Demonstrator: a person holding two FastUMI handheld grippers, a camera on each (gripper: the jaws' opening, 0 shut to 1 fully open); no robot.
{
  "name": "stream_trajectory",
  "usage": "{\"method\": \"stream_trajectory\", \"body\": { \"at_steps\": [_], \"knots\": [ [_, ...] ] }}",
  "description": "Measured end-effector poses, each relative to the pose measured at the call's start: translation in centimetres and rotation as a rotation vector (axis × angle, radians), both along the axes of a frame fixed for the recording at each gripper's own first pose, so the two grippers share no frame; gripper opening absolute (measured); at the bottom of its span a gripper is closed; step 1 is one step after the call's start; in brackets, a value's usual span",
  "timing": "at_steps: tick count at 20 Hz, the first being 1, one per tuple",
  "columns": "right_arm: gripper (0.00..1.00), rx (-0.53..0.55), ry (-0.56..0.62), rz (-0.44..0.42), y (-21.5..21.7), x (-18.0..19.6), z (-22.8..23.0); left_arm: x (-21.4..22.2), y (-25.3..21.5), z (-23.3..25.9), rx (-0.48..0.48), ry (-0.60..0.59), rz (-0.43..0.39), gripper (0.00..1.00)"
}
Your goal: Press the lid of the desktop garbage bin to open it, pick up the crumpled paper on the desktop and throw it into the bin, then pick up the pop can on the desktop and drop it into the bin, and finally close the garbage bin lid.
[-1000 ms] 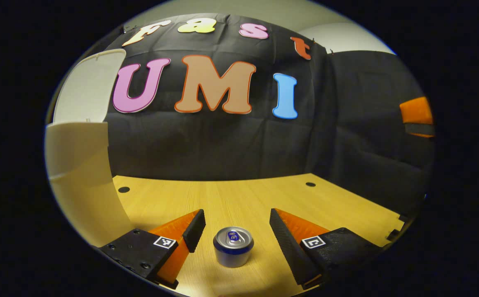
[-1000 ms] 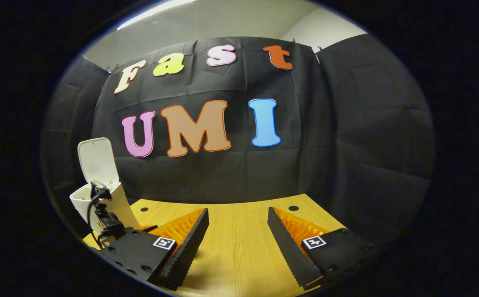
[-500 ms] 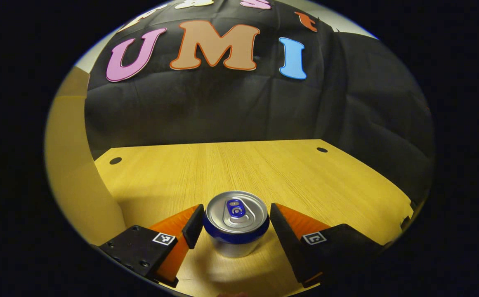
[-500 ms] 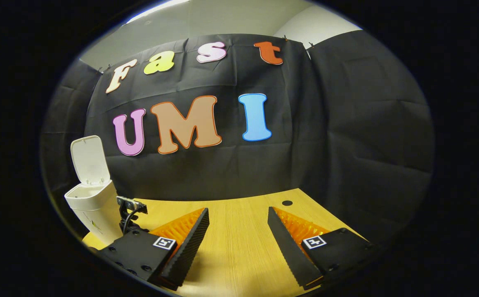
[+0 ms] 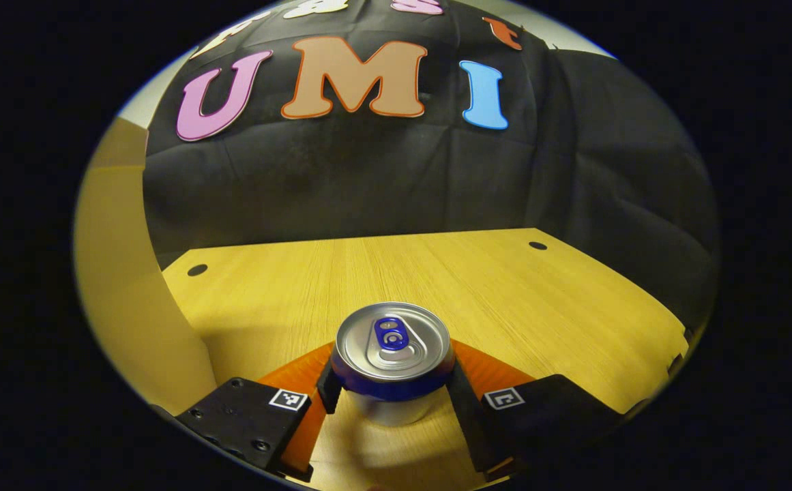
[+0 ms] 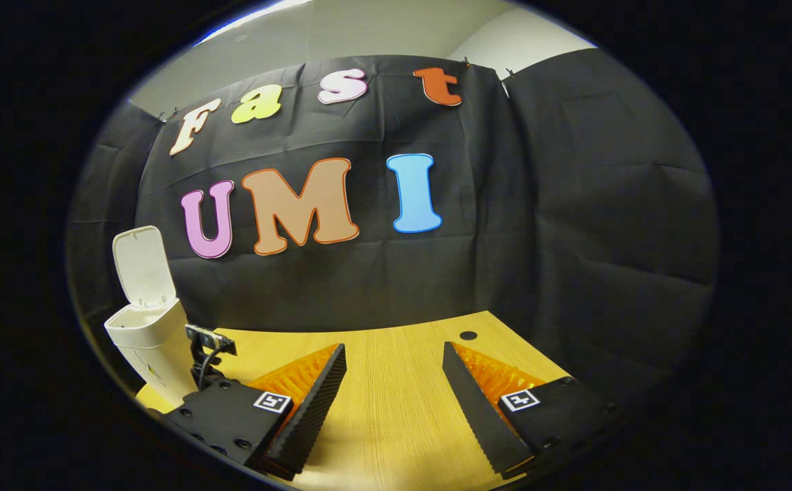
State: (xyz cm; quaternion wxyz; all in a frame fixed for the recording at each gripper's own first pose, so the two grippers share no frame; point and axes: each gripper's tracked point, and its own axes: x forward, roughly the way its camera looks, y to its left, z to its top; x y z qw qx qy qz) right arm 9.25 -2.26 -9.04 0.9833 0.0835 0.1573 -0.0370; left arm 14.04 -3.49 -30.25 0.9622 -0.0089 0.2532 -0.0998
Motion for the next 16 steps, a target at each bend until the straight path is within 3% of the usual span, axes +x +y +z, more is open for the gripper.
{"method": "stream_trajectory", "body": {
  "at_steps": [4,10,16],
  "knots": [
    [0.95,-0.016,0.062,0.052,1.2,-0.7,-1.7,-0.2,0.9,6.3,-0.029,-0.068,-0.016,0.77],
    [0.96,-0.035,0.116,0.172,4.4,-0.8,-3.6,0.0,3.5,20.7,-0.011,-0.227,-0.057,0.77],
    [0.96,-0.051,0.095,0.255,6.5,1.0,-3.2,-1.2,12.6,29.0,0.038,-0.305,0.082,0.77]
  ]
}}
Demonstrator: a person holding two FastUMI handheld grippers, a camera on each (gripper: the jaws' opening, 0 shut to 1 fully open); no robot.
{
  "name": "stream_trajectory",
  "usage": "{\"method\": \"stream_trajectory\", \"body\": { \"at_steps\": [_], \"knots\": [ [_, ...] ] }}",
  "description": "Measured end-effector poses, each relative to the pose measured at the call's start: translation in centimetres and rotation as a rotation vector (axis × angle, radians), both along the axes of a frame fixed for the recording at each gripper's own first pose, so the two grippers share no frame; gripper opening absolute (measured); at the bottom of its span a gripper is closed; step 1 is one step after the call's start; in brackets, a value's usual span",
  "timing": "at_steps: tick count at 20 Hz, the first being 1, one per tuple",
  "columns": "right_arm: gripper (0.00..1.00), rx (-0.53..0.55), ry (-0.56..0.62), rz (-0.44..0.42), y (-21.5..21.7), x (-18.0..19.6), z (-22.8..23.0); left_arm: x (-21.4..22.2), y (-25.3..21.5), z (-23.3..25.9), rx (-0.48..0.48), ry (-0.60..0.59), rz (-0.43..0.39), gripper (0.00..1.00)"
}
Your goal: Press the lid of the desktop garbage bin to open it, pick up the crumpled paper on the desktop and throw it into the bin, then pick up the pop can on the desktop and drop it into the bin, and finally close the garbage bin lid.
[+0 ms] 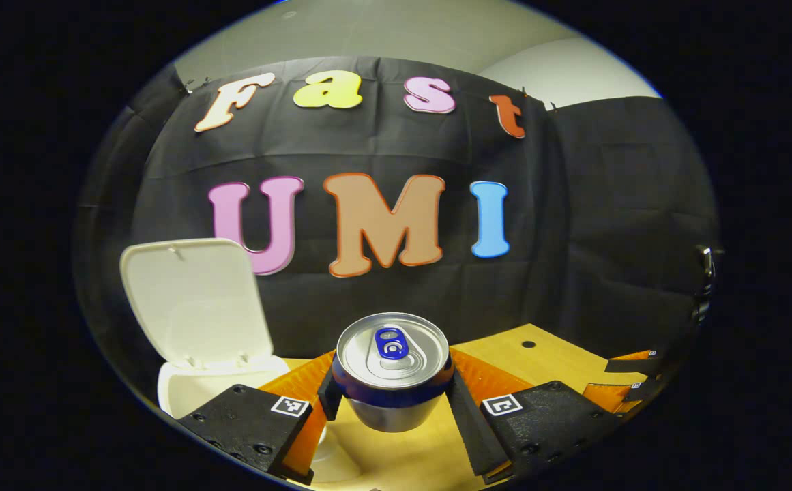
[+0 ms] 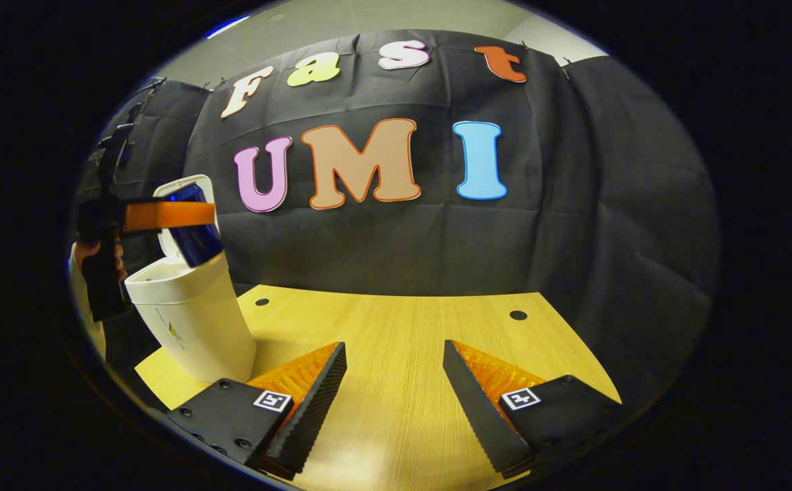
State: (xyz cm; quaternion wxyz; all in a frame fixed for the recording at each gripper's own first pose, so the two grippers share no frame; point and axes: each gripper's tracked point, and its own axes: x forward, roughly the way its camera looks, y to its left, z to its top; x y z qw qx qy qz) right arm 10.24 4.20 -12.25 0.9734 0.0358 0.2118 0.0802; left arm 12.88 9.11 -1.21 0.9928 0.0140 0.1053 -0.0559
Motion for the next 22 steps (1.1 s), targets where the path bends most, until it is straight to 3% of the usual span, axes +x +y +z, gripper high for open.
{"method": "stream_trajectory", "body": {
  "at_steps": [4,10,14,16,22],
  "knots": [
    [0.94,0.003,-0.015,0.004,0.2,0.9,0.3,-1.5,7.6,-0.5,0.068,0.015,0.159,0.77],
    [0.96,0.009,-0.008,-0.021,0.3,0.9,0.1,-3.1,14.6,-3.3,0.044,0.049,0.320,0.77],
    [0.96,0.005,0.005,-0.042,0.4,0.3,-0.2,-2.9,15.3,-4.0,0.028,0.052,0.330,0.81],
    [0.96,0.005,0.007,-0.053,0.4,0.1,-0.2,-3.0,15.2,-3.9,0.025,0.039,0.320,0.90],
    [0.96,-0.007,0.009,-0.061,0.8,0.0,-0.1,-1.0,15.5,0.3,0.036,-0.029,0.283,0.89]
  ]
}}
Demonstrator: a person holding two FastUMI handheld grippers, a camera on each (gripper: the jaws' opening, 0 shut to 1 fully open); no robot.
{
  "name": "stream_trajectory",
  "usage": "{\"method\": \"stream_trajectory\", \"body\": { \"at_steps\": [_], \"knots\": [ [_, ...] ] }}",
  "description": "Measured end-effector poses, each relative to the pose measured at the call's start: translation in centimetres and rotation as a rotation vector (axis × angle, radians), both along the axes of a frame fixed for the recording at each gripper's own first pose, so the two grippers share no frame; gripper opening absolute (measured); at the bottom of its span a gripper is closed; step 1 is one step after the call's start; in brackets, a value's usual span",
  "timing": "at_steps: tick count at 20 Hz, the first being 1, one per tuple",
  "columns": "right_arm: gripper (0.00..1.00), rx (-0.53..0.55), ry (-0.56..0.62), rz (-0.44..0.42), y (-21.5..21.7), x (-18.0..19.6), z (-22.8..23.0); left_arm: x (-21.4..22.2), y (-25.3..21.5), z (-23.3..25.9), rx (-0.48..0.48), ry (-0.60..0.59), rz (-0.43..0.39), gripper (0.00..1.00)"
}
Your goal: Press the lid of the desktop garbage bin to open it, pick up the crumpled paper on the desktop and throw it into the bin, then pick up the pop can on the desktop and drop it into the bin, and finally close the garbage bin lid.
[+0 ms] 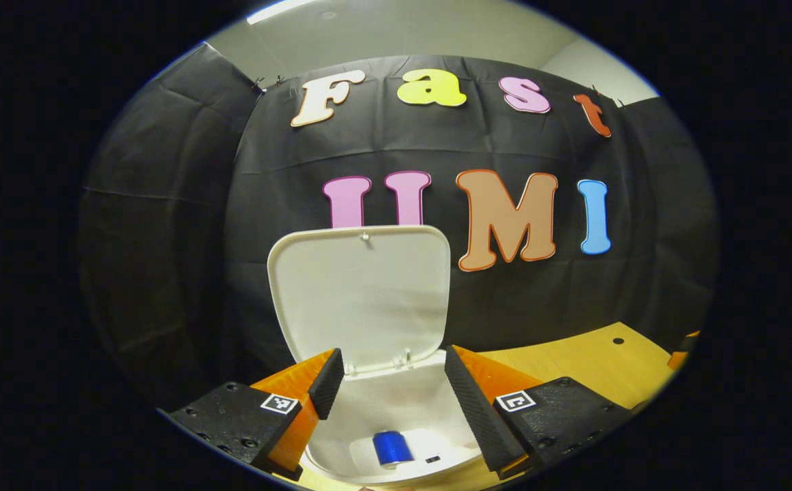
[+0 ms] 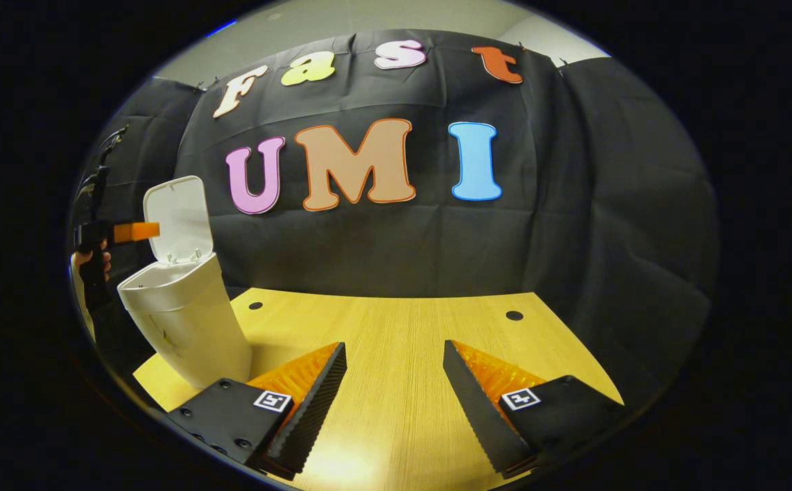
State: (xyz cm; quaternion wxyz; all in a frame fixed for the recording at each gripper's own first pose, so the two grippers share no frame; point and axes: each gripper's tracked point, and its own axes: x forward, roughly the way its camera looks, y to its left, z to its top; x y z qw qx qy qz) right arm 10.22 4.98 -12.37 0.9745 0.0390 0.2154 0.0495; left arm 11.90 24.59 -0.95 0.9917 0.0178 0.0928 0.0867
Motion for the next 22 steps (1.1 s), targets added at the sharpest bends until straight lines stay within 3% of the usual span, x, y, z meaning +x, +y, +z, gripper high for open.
{"method": "stream_trajectory", "body": {
  "at_steps": [6,8,13,21,22],
  "knots": [
    [0.96,0.010,-0.001,-0.014,0.3,-0.2,-0.2,3.3,1.9,6.5,0.035,-0.143,-0.003,0.89],
    [0.96,0.002,-0.004,-0.023,-0.1,-0.3,-0.2,4.3,3.0,8.0,0.066,-0.172,0.028,0.89],
    [0.96,0.001,0.003,-0.046,-1.0,-0.5,-0.1,6.8,3.0,11.0,0.071,-0.229,0.014,0.90],
    [0.96,-0.036,-0.012,-0.065,-2.2,-1.1,0.9,9.3,6.3,7.9,0.050,-0.118,0.101,0.88],
    [0.96,-0.029,-0.006,-0.068,-2.3,-1.2,0.8,9.4,6.5,8.6,0.048,-0.146,0.101,0.90]
  ]
}}
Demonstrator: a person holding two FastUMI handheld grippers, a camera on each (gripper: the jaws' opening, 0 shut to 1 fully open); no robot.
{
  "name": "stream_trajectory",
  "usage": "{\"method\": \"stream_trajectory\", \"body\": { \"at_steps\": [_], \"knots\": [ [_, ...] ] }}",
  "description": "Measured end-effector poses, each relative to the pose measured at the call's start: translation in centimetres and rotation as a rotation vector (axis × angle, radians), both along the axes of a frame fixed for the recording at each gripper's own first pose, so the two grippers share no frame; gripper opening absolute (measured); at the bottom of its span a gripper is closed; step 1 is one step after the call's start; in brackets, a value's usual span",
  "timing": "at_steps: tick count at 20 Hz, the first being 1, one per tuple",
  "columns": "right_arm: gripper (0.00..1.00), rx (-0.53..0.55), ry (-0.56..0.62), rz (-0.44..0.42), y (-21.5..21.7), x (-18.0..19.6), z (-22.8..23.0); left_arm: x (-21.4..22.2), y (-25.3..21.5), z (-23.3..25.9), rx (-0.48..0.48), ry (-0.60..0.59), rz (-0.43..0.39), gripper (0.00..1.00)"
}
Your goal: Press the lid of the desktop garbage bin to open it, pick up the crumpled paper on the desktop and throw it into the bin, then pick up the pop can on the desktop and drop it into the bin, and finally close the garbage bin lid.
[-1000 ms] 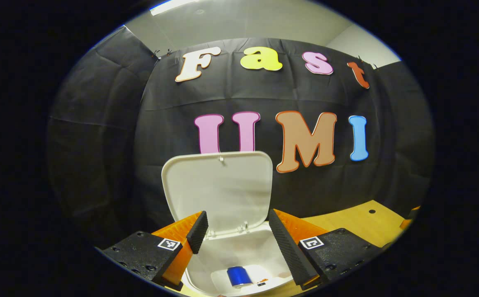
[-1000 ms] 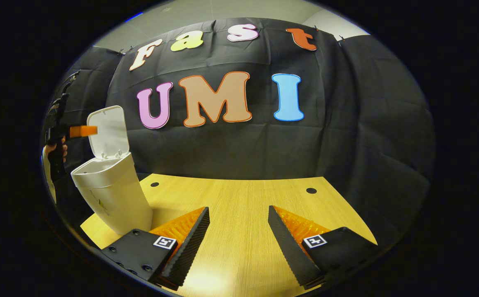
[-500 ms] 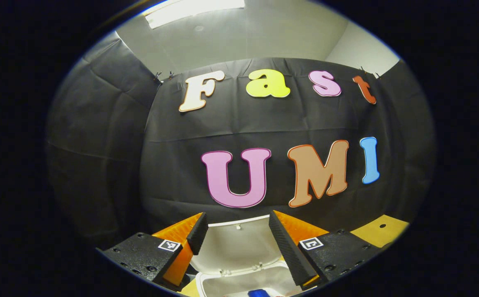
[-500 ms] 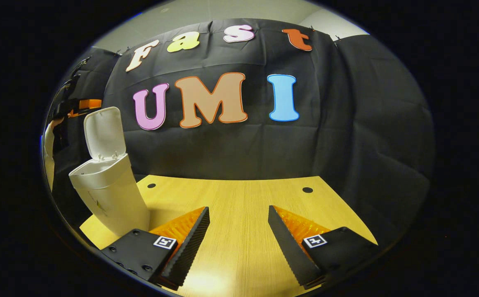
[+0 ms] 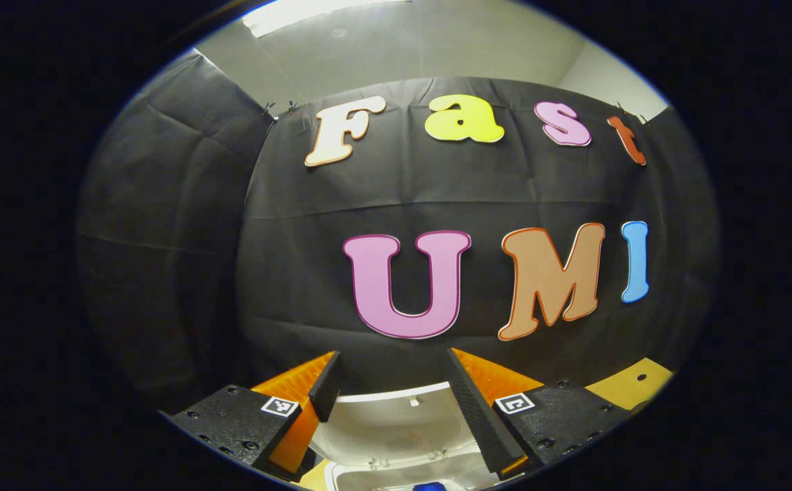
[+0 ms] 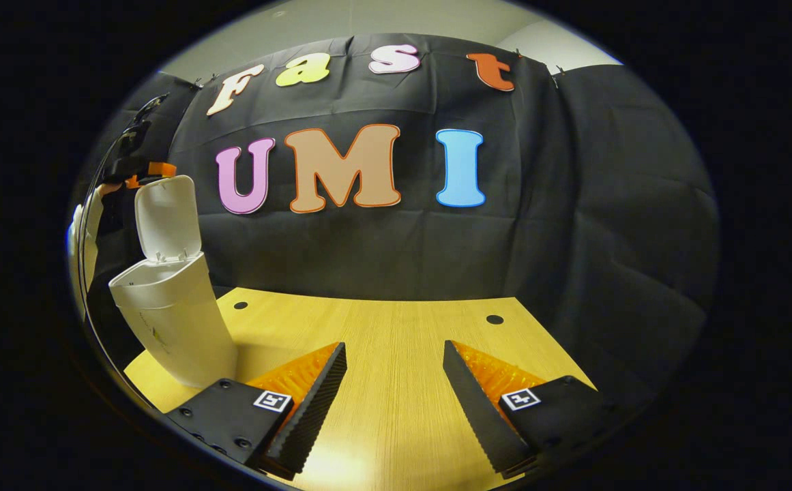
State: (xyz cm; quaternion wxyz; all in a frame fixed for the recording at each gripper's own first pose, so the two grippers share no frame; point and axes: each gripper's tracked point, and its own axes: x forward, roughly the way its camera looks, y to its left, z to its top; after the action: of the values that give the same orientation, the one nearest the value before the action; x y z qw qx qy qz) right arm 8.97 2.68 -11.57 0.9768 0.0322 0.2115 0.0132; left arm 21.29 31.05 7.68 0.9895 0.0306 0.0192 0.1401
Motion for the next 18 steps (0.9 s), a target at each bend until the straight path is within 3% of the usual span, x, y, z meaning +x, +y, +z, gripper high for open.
{"method": "stream_trajectory", "body": {
  "at_steps": [6,18],
  "knots": [
    [0.96,0.007,0.009,-0.020,-0.9,-0.9,-0.5,-1.5,-0.9,-0.5,-0.022,0.021,0.000,0.90],
    [0.95,0.055,-0.021,0.028,-0.7,-0.8,0.6,-8.7,-4.7,-2.8,-0.023,0.028,-0.013,0.92]
  ]
}}
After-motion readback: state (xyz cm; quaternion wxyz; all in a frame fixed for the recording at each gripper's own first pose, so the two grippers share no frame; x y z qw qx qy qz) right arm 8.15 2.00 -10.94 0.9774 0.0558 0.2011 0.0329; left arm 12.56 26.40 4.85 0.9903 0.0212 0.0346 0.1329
